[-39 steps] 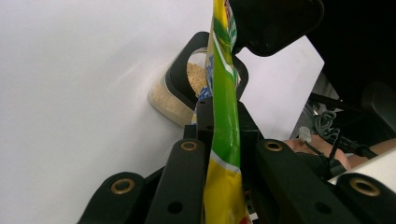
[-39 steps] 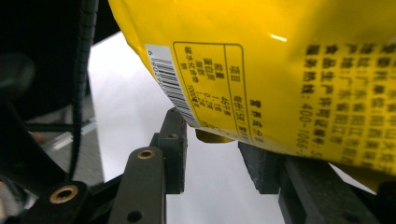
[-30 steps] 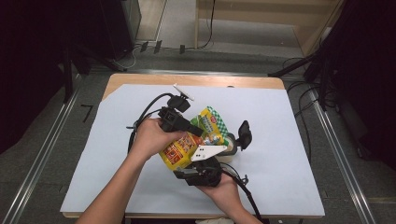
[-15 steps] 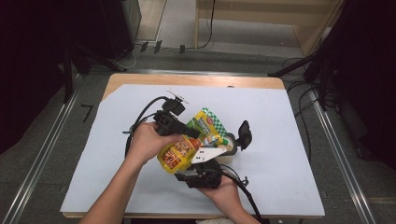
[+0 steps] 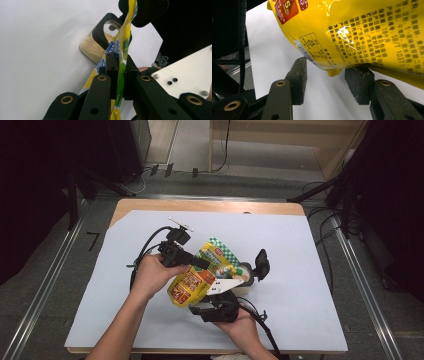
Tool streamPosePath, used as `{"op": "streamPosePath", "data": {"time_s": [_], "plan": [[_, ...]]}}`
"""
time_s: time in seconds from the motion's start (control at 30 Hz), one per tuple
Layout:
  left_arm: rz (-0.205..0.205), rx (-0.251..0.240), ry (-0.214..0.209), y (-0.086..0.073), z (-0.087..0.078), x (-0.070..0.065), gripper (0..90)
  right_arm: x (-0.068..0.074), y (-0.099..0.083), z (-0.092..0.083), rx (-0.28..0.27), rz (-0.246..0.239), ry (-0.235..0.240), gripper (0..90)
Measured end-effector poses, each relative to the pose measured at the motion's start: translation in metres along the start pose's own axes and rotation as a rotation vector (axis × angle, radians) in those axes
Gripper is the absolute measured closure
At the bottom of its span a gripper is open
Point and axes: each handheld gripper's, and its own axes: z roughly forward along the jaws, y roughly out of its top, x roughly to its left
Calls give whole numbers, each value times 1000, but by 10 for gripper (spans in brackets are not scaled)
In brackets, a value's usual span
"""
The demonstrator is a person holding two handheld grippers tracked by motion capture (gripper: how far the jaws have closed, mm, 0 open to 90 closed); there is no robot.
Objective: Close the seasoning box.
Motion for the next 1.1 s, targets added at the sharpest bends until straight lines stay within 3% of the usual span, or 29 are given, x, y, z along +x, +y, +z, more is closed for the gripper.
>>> {"op": "streamPosePath", "data": {"time_s": [0.2, 0.37, 0.87, 1.1], "plan": [[8, -11, -39, -5, 2, 6, 866, -1, -2, 2, 13, -6, -5, 542], [-36, -14, -56, -7, 0, 9, 864, -3, -2, 1, 18, -2, -6, 542], [-35, -29, -130, -13, -16, 11, 893, -2, -1, -2, -7, -9, -10, 520], [-43, -58, -120, -15, -25, 14, 894, -3, 1, -4, -24, -15, -19, 490]]}}
